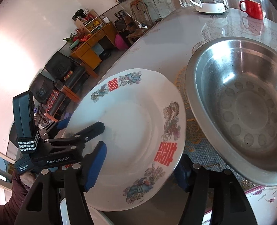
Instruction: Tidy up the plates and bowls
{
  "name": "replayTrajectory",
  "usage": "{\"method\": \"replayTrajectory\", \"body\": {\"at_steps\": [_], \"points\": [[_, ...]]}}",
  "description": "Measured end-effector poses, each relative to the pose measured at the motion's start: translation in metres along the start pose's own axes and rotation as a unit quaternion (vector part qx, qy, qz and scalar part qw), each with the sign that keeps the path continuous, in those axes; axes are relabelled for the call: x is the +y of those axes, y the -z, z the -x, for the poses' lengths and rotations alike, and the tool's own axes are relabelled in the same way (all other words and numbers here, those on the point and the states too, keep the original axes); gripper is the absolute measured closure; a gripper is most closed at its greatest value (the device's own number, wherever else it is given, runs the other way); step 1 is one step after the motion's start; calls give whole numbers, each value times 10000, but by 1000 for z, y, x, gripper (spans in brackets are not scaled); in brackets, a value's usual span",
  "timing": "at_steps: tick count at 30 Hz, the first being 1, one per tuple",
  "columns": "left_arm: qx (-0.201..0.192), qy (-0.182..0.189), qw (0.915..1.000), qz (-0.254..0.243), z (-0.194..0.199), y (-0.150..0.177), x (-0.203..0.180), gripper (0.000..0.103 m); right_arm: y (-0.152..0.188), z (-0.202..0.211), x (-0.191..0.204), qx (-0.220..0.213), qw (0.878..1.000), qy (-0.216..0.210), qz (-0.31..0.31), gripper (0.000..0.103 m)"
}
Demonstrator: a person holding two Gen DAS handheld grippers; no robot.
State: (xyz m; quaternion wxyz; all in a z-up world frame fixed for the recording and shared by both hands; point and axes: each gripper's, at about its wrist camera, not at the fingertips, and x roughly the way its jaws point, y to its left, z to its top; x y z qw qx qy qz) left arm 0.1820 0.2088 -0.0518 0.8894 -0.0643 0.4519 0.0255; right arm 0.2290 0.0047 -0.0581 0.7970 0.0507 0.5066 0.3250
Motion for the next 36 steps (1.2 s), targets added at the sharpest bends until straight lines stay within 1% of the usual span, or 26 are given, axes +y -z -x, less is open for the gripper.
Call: {"method": "replayTrajectory", "body": {"at_steps": [5, 10, 12, 13, 14, 15, 16, 17, 18, 19, 20, 22, 23, 24, 27, 29, 30, 31, 32, 33, 34, 36], "points": [[67, -53, 9999, 60, -1, -2, 1, 0, 0, 0, 0, 1, 10000, 0, -2, 36], [80, 85, 9998, -138, 2, 1, 5, 0, 0, 2, -3, 15, 10000, -34, -62, 36], [143, 133, 9997, -173, 2, -1, 6, 0, 0, 2, -4, 23, 9999, -45, -89, 36], [176, 186, 9996, -101, 4, -1, 7, 0, -1, 1, -4, 27, 9999, -48, -98, 36], [196, 322, 9993, -19, 6, -1, 8, 0, -1, 1, -4, 30, 9999, -48, -105, 36], [195, 483, 9986, 12, 7, 0, 7, 0, 0, 1, -4, 30, 9999, -47, -105, 36], [156, 525, 9985, -23, 8, 0, 6, 2, 0, 1, -4, 26, 9999, -52, -101, 36], [50, 439, 9990, -117, 10, -1, 3, 15, 0, 1, -3, 20, 9999, -48, -92, 37], [-36, 296, 9993, -238, 11, -1, 0, 26, 1, 2, -4, 9, 10000, -16, -88, 42], [-33, 236, 9992, -323, 11, -1, -3, 43, 1, 2, -4, -4, 10000, 35, -86, 45], [-13, 325, 9989, -345, 10, -1, -5, 44, 1, 3, -5, -19, 9999, 47, -116, 50], [61, 521, 9976, -455, 9, -1, -11, 44, 2, 4, -7, -21, 9999, 103, -121, 56], [33, 468, 9976, -507, 10, 0, -13, 42, 1, 4, -9, -13, 9999, 109, -116, 57], [30, 449, 9977, -504, 10, 0, -13, 42, 1, 4, -9, -3, 9999, 107, -110, 57], [37, 486, 9980, -391, 12, -1, -8, 49, 1, 4, -8, 8, 9999, 107, -103, 57], [28, 443, 9978, -492, 14, 0, -10, 48, 1, 4, -8, 11, 9999, 116, -97, 57], [53, 417, 9976, -549, 15, 0, -11, 47, 1, 4, -8, 12, 9999, 115, -93, 57], [95, 455, 9972, -590, 13, -1, -12, 42, 1, 4, -8, 14, 9999, 113, -91, 57], [155, 629, 9960, -622, 11, -3, -12, 34, 1, 4, -7, 19, 9999, 110, -92, 57], [211, 877, 9940, -615, 8, -3, -11, 31, 0, 4, -8, 27, 9999, 101, -104, 57], [177, 1012, 9931, -564, 8, -4, -8, 29, 0, 4, -8, 32, 9999, 101, -116, 57], [75, 816, 9955, -473, 9, -6, -6, 35, 1, 4, -8, 35, 9998, 122, -122, 57]]}}
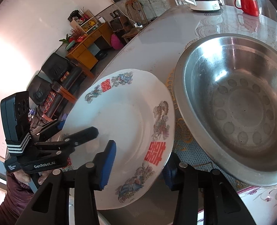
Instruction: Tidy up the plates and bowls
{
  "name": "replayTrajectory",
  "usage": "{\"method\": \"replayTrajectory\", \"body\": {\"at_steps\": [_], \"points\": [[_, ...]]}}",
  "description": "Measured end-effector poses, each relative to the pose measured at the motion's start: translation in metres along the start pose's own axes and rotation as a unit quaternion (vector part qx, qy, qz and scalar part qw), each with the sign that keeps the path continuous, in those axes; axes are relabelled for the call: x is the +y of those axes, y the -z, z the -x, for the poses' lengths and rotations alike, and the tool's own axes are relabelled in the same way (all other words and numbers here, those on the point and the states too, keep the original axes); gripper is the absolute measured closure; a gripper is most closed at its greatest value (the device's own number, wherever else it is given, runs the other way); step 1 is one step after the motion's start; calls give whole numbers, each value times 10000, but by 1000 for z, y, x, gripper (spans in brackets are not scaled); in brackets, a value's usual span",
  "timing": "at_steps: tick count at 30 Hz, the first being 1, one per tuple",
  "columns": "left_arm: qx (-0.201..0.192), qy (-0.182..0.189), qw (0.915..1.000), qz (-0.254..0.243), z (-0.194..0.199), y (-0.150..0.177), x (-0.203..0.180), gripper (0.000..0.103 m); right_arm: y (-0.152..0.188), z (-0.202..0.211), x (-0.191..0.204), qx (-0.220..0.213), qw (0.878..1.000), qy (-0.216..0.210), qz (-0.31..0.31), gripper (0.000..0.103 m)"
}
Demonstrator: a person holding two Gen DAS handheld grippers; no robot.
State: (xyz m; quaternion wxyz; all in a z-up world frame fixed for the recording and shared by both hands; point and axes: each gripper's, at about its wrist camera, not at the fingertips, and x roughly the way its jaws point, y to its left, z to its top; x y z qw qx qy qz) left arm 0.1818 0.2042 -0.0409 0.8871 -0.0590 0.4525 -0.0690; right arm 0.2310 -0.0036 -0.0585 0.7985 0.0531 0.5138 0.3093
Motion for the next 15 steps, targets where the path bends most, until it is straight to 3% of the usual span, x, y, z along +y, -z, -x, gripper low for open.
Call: {"method": "replayTrajectory", "body": {"at_steps": [1, 4, 10, 13, 15], "points": [[-43, -35, 10000, -31, 2, -1, 0, 43, 0, 0, 1, 2, 10000, 18, 16, 57], [-192, -190, 9996, -110, 6, 0, -1, 49, 2, 0, 3, 12, 9999, 55, 86, 57], [-139, -335, 9992, -184, 6, 0, 1, 55, 1, -1, 3, 11, 9999, 66, 80, 57], [-83, -446, 9989, -133, 5, 0, 4, 64, 1, -1, 3, 20, 10000, 62, 66, 57], [-89, -414, 9991, -71, 7, 1, 6, 65, 1, -2, 2, 21, 10000, 65, 60, 57]]}}
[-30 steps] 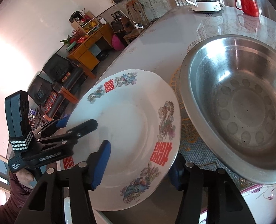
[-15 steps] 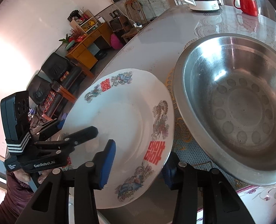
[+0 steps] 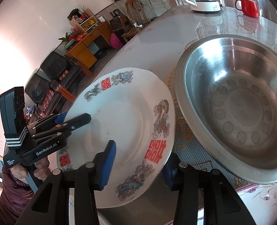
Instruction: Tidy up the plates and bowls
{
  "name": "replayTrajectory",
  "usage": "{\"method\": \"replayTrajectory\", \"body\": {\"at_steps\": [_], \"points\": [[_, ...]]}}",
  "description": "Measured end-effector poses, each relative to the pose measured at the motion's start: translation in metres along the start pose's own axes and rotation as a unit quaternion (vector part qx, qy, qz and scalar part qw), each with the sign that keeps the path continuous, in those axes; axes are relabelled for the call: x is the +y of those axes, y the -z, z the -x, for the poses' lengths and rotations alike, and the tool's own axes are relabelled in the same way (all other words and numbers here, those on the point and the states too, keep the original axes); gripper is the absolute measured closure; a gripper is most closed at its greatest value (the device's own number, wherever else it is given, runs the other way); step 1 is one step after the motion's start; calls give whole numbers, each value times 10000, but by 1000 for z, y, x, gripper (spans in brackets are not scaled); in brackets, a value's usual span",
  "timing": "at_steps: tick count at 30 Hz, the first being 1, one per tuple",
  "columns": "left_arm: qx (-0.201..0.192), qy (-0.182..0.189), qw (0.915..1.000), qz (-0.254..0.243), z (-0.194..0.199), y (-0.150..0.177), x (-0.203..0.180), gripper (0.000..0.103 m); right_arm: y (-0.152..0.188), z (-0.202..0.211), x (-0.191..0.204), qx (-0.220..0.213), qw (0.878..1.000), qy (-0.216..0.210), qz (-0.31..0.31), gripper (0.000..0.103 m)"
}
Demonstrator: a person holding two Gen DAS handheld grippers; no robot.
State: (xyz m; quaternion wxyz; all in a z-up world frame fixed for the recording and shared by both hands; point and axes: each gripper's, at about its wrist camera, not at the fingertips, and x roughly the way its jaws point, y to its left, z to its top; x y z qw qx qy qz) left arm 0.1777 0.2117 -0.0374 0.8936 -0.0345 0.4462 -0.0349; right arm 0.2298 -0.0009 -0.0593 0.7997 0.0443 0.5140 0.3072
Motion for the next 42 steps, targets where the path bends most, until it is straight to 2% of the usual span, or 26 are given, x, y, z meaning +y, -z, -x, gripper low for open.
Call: {"method": "replayTrajectory", "body": {"at_steps": [3, 5, 7, 12, 17, 20, 33, 37, 42], "points": [[25, 13, 9999, 154, 1, 0, 1, 68, 0, 0, -1, -7, 10000, 32, -7, 62], [15, -5, 9999, 158, 2, 1, 0, 68, 0, 1, -4, -36, 9999, 143, -51, 76], [-11, -61, 10000, 46, 4, 4, -3, 68, 1, 2, -5, -57, 9997, 236, -21, 80], [-114, -183, 9998, -29, 13, 7, -8, 68, 5, 5, 2, -122, 9990, 409, 155, 80], [-129, -152, 9997, -164, 18, 11, -14, 68, 6, 15, 4, -241, 9993, 194, 224, 80], [-200, -213, 9987, -419, 23, 19, -25, 68, 9, 16, 3, -190, 9992, 258, 257, 80], [-131, -96, 9993, -331, 10, 14, -30, 67, 12, 18, 1, -167, 9992, 268, 259, 80], [-162, -193, 9992, -308, 9, 15, -34, 67, 12, 18, 2, -163, 9991, 289, 278, 80], [-197, -8, 9994, -285, 15, 23, -33, 67, 17, 23, 12, -289, 9968, 501, 552, 79]]}}
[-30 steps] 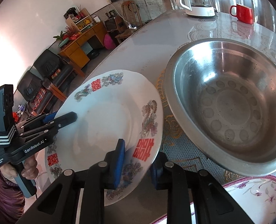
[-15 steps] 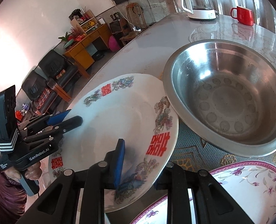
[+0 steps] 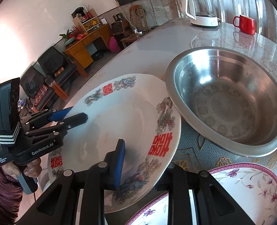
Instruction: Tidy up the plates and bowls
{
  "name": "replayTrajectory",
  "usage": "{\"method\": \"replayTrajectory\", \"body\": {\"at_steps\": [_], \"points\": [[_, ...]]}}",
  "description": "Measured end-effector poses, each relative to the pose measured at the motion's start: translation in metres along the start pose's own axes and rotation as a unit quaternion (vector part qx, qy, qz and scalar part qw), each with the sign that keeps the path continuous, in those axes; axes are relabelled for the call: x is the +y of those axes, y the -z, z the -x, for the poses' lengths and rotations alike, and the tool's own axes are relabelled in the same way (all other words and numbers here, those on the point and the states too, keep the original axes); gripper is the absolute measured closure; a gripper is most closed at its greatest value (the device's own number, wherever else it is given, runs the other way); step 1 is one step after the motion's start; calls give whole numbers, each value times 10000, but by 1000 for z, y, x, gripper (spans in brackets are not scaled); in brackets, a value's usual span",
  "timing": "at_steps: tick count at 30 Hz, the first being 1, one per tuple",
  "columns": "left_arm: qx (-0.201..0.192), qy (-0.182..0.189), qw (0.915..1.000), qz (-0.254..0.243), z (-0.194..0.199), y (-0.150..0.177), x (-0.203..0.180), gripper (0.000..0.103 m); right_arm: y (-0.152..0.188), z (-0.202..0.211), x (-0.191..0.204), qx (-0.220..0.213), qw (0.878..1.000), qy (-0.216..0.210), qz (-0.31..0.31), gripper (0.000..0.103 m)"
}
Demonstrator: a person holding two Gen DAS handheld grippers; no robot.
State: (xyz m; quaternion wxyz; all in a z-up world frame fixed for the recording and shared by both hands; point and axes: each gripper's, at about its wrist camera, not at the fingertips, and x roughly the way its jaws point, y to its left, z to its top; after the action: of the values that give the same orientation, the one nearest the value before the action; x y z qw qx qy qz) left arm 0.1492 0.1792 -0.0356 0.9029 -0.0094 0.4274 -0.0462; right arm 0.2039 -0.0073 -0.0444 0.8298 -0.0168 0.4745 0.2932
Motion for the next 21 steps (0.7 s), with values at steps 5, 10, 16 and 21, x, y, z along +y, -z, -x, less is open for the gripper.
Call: {"method": "replayTrajectory", "body": {"at_steps": [5, 10, 16, 21], "points": [[-220, 87, 9996, 157, 16, 3, 2, 67, 5, 6, 9, -106, 9998, 76, 155, 79], [-409, 43, 9991, 99, 30, 5, -3, 67, 8, 16, 14, -268, 9994, 54, 235, 79], [-592, 128, 9981, 109, 46, 5, -11, 67, 15, 27, 7, -382, 9992, -21, 109, 79], [-743, 316, 9967, 23, 67, 8, -30, 67, 29, 50, 4, -558, 9984, -87, -53, 79]]}}
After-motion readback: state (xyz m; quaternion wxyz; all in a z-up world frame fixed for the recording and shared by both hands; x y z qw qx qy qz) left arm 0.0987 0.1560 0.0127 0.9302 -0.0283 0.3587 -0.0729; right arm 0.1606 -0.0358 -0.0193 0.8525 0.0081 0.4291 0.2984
